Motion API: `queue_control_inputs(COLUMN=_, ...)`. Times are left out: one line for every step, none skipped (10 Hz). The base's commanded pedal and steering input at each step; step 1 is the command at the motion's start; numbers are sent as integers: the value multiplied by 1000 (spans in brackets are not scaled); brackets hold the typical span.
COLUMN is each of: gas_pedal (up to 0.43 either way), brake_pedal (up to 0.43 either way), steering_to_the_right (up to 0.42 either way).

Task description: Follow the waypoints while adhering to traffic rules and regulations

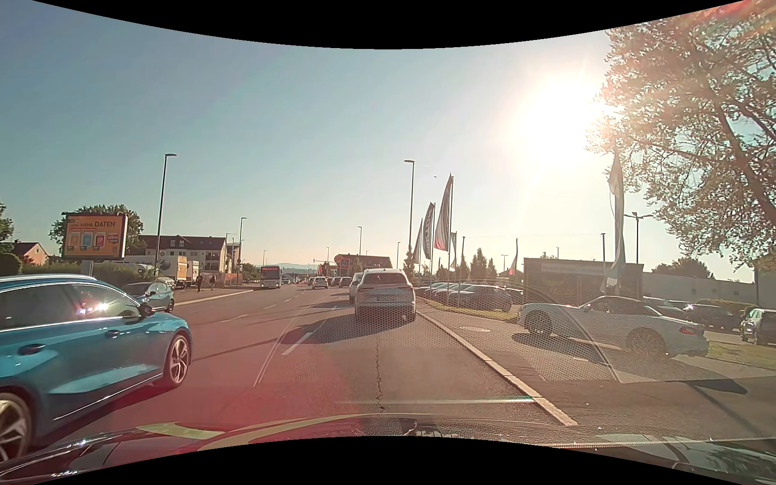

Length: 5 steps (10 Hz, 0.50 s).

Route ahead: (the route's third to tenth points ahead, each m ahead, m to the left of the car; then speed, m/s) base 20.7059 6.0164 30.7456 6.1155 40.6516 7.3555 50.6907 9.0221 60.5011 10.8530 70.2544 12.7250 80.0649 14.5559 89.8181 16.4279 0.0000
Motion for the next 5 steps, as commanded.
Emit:
queue_control_inputs(gas_pedal=0, brake_pedal=37, steering_to_the_right=-15)
queue_control_inputs(gas_pedal=0, brake_pedal=30, steering_to_the_right=-15)
queue_control_inputs(gas_pedal=0, brake_pedal=30, steering_to_the_right=-15)
queue_control_inputs(gas_pedal=0, brake_pedal=37, steering_to_the_right=-15)
queue_control_inputs(gas_pedal=0, brake_pedal=37, steering_to_the_right=-15)
